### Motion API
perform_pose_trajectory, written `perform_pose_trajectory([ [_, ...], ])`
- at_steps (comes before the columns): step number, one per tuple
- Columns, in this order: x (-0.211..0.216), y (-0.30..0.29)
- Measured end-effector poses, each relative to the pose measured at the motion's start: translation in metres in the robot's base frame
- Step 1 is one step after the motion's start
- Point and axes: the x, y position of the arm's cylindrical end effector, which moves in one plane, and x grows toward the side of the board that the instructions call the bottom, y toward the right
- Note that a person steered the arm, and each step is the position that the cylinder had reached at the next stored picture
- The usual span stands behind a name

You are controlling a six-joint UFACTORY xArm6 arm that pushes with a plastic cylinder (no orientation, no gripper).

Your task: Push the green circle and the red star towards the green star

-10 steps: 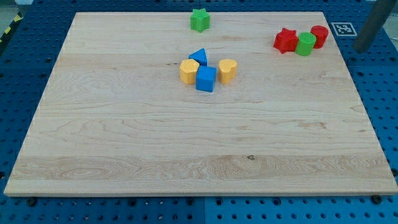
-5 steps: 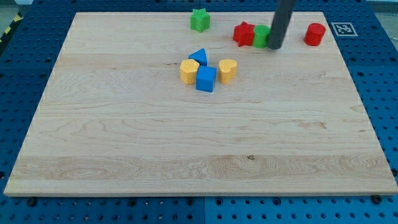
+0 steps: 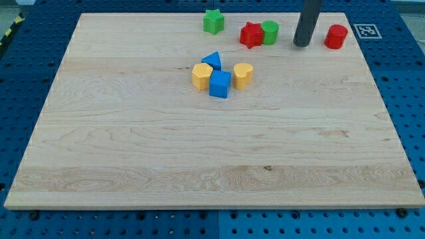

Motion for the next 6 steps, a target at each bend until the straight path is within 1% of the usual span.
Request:
perform_pose_trajectory([
  [1,-0.009,-0.001],
  [2,-0.009,-0.004],
  [3,-0.009,-0.027],
  [5,-0.009,-0.096],
  [6,-0.009,-0.110],
])
